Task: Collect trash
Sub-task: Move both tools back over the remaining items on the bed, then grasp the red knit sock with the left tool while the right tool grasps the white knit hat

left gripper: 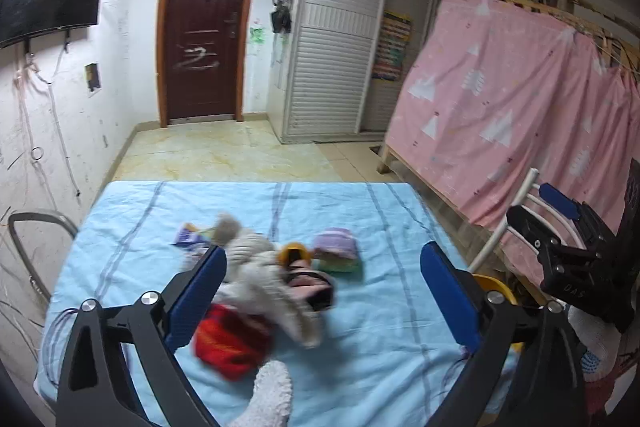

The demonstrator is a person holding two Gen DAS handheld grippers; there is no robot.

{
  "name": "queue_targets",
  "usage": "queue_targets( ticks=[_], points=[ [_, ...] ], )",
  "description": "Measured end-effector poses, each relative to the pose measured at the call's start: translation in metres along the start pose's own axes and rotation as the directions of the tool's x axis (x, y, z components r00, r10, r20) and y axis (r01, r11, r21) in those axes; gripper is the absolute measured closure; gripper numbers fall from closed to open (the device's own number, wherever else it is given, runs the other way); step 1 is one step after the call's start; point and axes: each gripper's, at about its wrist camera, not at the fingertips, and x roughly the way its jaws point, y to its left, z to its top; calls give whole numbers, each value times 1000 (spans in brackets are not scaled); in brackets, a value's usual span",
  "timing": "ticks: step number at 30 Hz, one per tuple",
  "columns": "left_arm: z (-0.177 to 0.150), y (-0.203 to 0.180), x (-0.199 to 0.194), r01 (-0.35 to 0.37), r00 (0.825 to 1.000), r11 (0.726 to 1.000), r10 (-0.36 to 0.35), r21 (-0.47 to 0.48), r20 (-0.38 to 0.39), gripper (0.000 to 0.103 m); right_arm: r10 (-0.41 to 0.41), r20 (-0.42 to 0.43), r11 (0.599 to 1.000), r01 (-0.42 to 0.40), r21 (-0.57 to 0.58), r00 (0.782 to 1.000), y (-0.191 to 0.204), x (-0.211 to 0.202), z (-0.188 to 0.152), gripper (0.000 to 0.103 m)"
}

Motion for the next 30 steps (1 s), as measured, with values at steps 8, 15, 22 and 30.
queue_targets(
  ticks=[8, 15, 22, 30],
  points=[
    [-19, 44, -3, -63, 997, 998, 63, 0, -47, 11, 94, -34, 993, -96, -62, 995, 46, 16, -4, 6],
    [-45, 62, 15, -99, 987, 995, 102, 29, -126, 11, 114, -83, 982, -126, -144, 990, 88, 34, -14, 6],
    [-67, 63, 45, -97, 975, 994, 106, 58, -195, 11, 110, -85, 983, -121, -139, 990, 92, 40, -16, 6],
    [-81, 56, 67, -81, 966, 992, 102, 100, -236, 45, 218, -49, 972, -221, -77, 975, 94, 34, -10, 6]
  ],
)
